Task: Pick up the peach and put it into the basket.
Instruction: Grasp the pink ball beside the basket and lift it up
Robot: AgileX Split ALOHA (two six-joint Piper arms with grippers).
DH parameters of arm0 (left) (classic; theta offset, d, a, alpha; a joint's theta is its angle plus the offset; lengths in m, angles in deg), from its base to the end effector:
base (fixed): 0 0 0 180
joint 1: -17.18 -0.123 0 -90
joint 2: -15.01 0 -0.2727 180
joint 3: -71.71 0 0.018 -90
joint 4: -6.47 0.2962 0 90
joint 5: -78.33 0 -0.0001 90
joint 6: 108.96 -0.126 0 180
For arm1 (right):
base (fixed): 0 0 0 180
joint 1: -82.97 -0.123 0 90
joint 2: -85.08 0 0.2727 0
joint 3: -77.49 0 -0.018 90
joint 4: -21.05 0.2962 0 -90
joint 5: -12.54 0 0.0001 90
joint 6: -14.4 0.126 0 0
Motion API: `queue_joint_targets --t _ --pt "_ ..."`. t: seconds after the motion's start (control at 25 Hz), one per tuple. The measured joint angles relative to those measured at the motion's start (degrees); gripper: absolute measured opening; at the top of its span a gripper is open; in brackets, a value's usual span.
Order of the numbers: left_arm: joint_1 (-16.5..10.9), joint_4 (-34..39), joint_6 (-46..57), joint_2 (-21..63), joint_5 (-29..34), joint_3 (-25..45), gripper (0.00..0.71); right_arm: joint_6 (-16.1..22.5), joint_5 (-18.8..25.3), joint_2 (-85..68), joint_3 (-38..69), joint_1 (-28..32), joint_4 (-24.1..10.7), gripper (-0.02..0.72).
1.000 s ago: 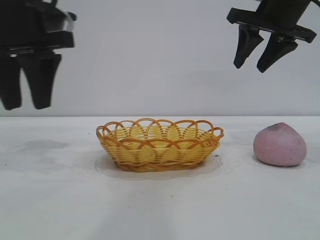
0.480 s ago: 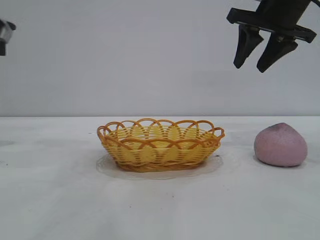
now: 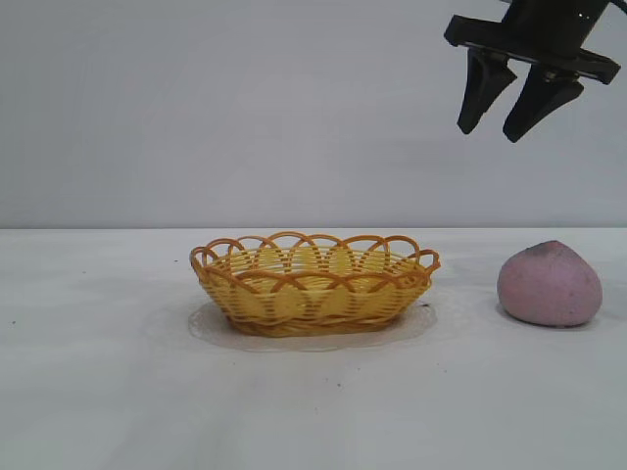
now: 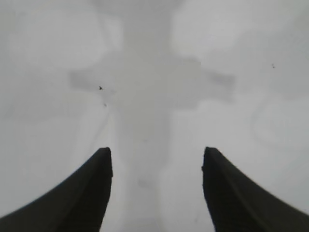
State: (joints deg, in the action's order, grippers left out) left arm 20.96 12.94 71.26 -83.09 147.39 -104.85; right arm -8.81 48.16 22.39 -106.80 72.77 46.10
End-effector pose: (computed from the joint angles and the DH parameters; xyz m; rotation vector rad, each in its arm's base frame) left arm 0.3530 -0.0100 0.2278 0.1393 2.9669 0.1531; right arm 0.4600 0.1144 0.1648 -0.3759 2.5165 0.3705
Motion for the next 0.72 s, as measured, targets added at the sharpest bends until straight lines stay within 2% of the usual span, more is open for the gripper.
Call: queue_joint_targets --t 0.2,0.44,0.72 --pt "0.0 -4.0 -1.0 12.7 -0.8 4.5 0.363 0.0 0.0 0.0 0.0 0.0 0.0 0.358" --pt "0.0 -4.3 -1.3 31.9 -2.3 19.0 0.363 0.0 0.6 0.0 0.0 0.0 0.0 0.358" --pt "0.0 -6.7 -1.4 55.1 -3.5 32.6 0.363 0.0 1.2 0.0 0.0 0.0 -0.1 0.358"
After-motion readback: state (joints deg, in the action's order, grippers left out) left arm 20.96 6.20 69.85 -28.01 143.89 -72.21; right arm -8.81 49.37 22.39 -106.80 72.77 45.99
